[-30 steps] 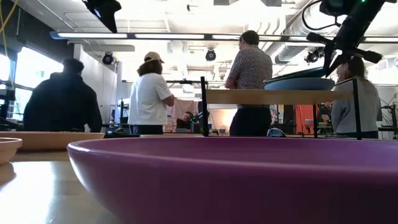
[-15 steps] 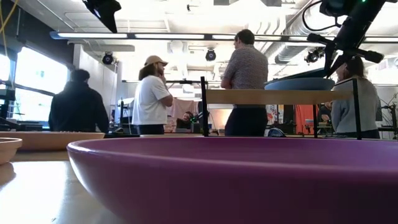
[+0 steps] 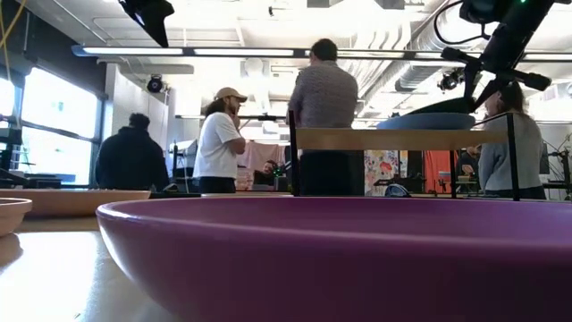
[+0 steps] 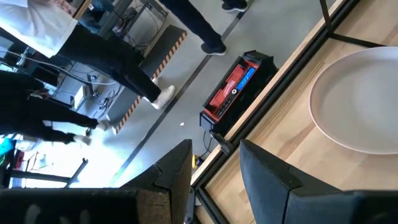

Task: Place and stack plates onto a shelf
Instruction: Stack the green plate on top of the blue plate on the shelf

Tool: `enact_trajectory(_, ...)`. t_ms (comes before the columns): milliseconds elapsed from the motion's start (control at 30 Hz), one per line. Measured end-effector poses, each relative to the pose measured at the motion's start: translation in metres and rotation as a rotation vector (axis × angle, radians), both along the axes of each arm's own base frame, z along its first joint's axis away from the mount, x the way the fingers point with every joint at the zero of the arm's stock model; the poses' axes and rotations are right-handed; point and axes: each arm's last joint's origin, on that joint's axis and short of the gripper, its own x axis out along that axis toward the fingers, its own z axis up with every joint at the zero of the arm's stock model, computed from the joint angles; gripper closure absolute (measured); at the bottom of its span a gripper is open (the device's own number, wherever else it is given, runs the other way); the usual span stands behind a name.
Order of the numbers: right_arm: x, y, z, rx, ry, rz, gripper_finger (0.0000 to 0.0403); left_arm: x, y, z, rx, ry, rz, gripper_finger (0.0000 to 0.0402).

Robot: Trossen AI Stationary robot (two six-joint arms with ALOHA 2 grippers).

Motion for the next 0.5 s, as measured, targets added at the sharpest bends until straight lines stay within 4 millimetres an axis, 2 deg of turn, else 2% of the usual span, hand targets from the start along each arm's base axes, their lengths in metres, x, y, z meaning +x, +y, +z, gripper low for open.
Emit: enact_trajectory(500,-0.005,0.012,0.006,-0.034,-0.036,0.09,0.0337,0.0,0.0,0.0,0.001,-0.004,0.0,0.028)
